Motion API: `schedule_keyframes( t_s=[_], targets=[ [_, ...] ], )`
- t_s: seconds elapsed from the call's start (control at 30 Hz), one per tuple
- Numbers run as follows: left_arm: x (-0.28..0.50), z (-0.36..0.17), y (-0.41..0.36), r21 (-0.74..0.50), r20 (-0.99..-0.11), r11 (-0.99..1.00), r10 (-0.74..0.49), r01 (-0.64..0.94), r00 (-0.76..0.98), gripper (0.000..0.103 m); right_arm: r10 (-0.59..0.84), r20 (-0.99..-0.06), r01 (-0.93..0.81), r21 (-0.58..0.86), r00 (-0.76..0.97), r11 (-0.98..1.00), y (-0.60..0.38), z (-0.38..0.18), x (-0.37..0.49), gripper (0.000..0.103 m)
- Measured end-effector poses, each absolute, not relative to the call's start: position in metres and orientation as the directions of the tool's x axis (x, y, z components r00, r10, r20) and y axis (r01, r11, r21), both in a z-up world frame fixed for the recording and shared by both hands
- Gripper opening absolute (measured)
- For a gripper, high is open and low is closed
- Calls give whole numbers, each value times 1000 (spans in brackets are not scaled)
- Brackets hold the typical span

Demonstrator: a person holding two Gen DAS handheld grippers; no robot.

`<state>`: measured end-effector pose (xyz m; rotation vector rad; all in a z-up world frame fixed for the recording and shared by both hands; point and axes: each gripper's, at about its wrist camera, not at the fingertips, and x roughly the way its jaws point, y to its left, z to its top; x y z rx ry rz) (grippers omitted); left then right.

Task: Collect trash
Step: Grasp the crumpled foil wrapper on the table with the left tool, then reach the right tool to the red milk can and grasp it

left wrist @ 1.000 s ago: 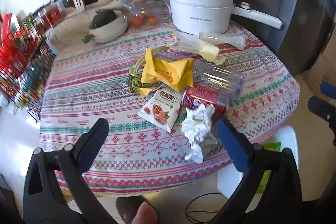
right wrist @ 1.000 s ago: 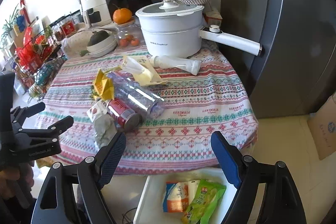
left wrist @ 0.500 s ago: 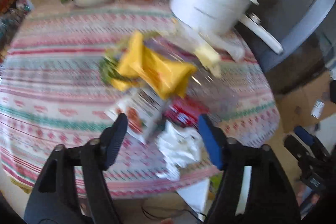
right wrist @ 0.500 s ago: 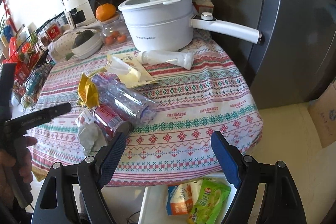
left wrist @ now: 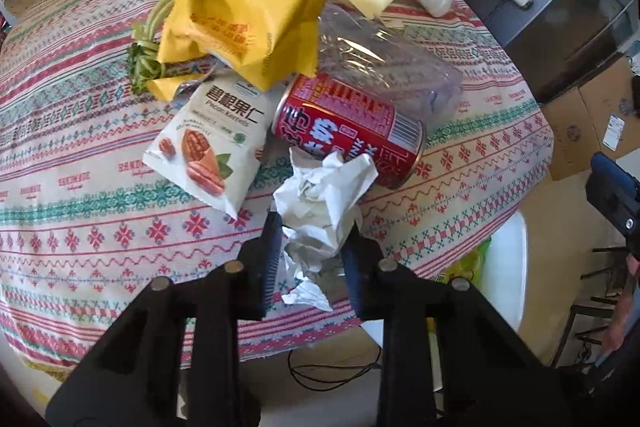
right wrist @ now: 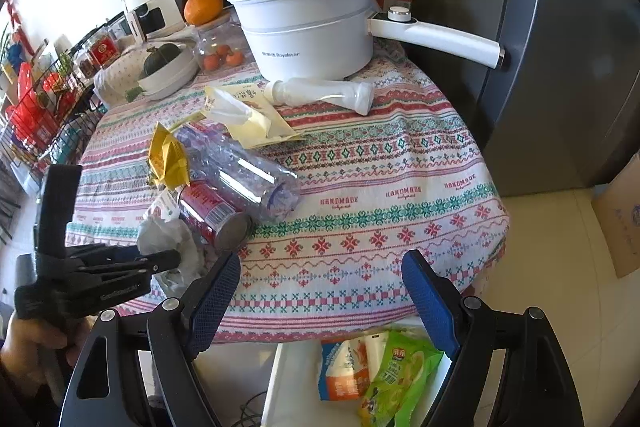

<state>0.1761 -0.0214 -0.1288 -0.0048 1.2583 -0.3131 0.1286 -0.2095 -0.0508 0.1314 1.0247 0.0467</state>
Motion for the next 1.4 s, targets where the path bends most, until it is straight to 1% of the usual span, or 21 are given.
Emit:
schedule_keyframes(
  t_s=[0.1,0.23,0.33,0.4,0.47,0.53,0.63,0.77,0.9,1.03,1.17,1.27,1.33,1.4],
  targets=[
    [169,-116,-18,-167,-921,953,-242,252,304,24,104,-849,19,133,518,991,-207,-54,131,84],
    [155,-92,1,-142,-899,950,-242,279,365,23,151,-841,-21,163,520,986,-197,-53,137,84],
    [150,-82,22,-122,-890,957,-223,262,398,23,205,-835,-90,185,511,979,-179,-54,146,83],
    [149,-79,37,-109,-888,964,-204,242,413,23,228,-834,-148,177,503,973,-163,-56,153,80],
    [147,-77,48,-97,-887,970,-186,224,421,23,246,-835,-195,169,492,966,-149,-60,160,72],
    [143,-77,58,-85,-888,975,-168,208,428,23,271,-838,-259,162,473,952,-131,-68,169,68],
    [141,-81,67,-75,-890,978,-153,194,429,23,274,-841,-302,140,466,943,-111,-81,179,66],
    [134,-86,76,-62,-894,979,-141,193,425,23,271,-848,-332,121,455,935,-95,-95,191,66],
    [132,-86,76,-50,-893,976,-137,210,428,23,226,-870,-341,71,438,937,-87,-112,204,66],
    [130,-87,78,-47,-897,976,-136,214,421,23,221,-881,-351,67,419,934,-85,-124,210,66],
    [130,-89,80,-50,-900,976,-136,212,414,23,250,-900,-353,118,357,928,-79,-131,209,63],
    [131,-88,82,-48,-900,978,-130,202,416,23,208,-911,-365,69,356,928,-66,-135,210,63],
    [131,-89,82,-40,-900,980,-120,195,420,23,196,-913,-344,67,357,937,-64,-139,214,63],
    [131,-89,82,-28,-897,982,-108,188,428,23,190,-914,-326,69,358,943,-62,-144,217,58]
  ],
)
